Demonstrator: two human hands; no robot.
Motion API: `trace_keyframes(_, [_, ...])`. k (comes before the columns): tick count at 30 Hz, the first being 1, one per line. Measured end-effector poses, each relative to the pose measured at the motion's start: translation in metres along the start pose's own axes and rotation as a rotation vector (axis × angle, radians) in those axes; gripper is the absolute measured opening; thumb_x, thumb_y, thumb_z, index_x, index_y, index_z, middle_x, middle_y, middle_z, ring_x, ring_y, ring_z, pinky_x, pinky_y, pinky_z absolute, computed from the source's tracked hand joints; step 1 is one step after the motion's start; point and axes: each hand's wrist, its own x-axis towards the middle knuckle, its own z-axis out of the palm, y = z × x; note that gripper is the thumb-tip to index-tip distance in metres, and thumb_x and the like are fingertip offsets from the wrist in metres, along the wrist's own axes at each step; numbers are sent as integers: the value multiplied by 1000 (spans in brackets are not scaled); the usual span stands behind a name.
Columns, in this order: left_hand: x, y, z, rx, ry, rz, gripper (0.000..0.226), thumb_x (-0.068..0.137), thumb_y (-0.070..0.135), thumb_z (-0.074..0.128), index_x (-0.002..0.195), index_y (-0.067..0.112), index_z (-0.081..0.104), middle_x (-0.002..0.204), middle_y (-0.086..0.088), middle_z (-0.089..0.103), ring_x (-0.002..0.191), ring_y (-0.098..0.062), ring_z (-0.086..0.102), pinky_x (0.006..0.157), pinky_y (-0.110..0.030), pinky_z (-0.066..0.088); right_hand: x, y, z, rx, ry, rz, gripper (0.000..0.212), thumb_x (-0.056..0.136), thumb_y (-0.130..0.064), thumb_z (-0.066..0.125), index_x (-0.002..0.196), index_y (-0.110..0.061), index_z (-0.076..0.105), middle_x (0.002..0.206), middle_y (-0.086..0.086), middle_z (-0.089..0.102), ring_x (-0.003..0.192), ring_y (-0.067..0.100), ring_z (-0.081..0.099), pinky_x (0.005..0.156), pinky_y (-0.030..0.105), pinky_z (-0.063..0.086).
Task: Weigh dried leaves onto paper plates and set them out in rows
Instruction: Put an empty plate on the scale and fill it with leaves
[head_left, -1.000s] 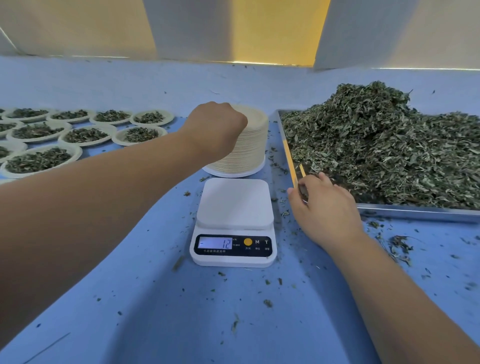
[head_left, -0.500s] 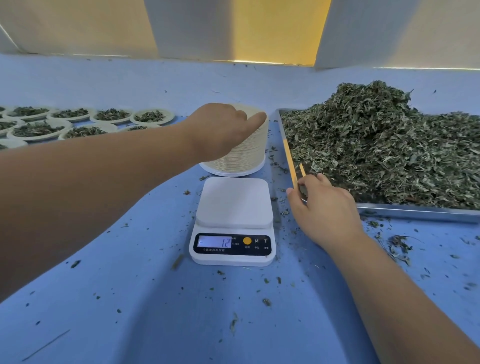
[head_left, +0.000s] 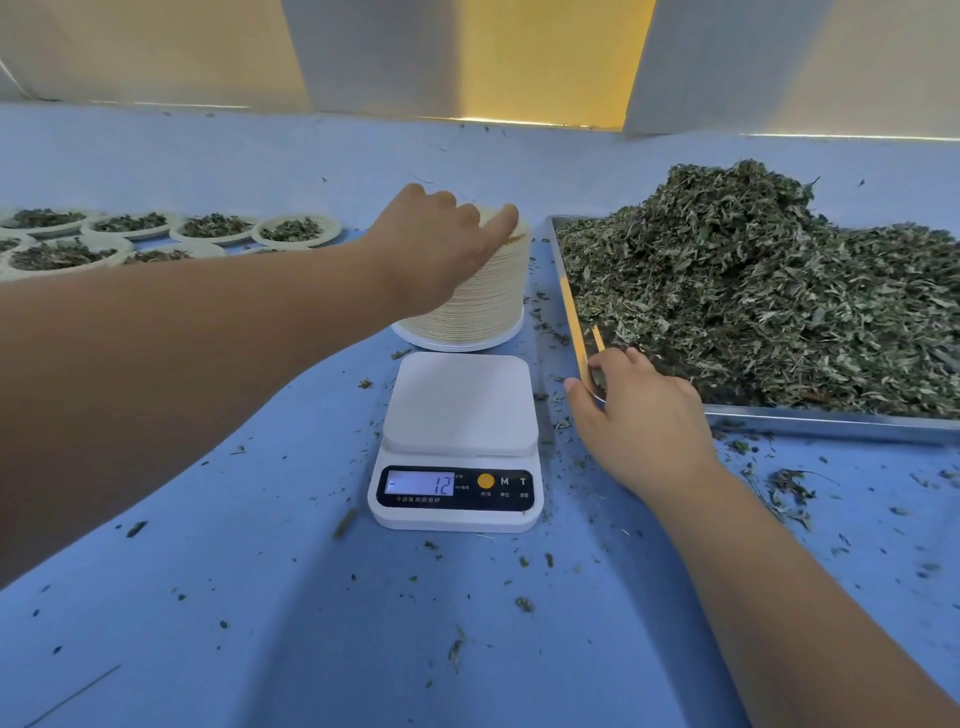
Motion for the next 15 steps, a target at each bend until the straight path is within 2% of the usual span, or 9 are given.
trace_keyframes(1, [1, -1, 0, -46, 32, -53, 68, 81, 1, 56, 141, 12, 28, 70, 0, 32, 65, -24, 34, 55, -33, 21, 0, 0, 0, -3, 1, 0, 36, 100, -49, 43, 110, -18, 58, 103, 2, 68, 115, 34, 63, 95, 43, 41])
trace_keyframes(3, [3, -4, -1, -151, 91, -176, 40, 76, -2, 54, 113, 10, 46, 67, 0, 32, 61, -24, 30, 55, -34, 19, 1, 0, 1, -6, 3, 1, 37, 100, -50, 43, 111, -18, 58, 106, 3, 68, 115, 33, 63, 95, 43, 41])
trace_keyframes(5, [2, -8, -1, -309, 102, -334, 23, 75, -1, 52, 95, 8, 58, 69, -2, 43, 71, -30, 42, 63, -37, 30, 1, -1, 0, 3, 1, 4, 38, 100, -50, 43, 112, -18, 58, 108, 3, 68, 115, 33, 63, 95, 44, 41])
trace_keyframes(7, [-2, -8, 0, -481, 80, -487, 31, 78, 1, 52, 101, 12, 71, 84, -6, 63, 91, -36, 53, 78, -41, 41, 0, -1, 0, 14, 0, 6, 37, 100, -50, 43, 112, -18, 58, 108, 4, 69, 115, 33, 63, 95, 44, 41])
trace_keyframes(8, [-4, -7, 3, -540, 87, -551, 34, 80, 2, 52, 103, 14, 73, 91, -8, 67, 98, -37, 54, 83, -41, 42, 0, -1, 0, 18, 0, 5, 36, 100, -50, 44, 111, -18, 58, 108, 3, 68, 115, 32, 63, 95, 44, 41])
trace_keyframes(11, [-7, -3, 11, -697, 223, -674, 32, 82, 2, 49, 96, 11, 77, 101, -10, 65, 105, -36, 53, 84, -40, 42, 0, -1, -1, 29, 4, 9, 33, 99, -49, 45, 107, -20, 57, 104, 1, 68, 115, 32, 63, 95, 44, 39])
trace_keyframes(15, [-11, 5, 19, -979, 425, -834, 34, 83, -3, 49, 95, 9, 79, 122, -5, 65, 118, -24, 57, 89, -24, 37, -1, -3, -3, 36, -8, 14, 32, 99, -48, 46, 107, -19, 57, 104, 1, 67, 117, 32, 62, 95, 43, 39])
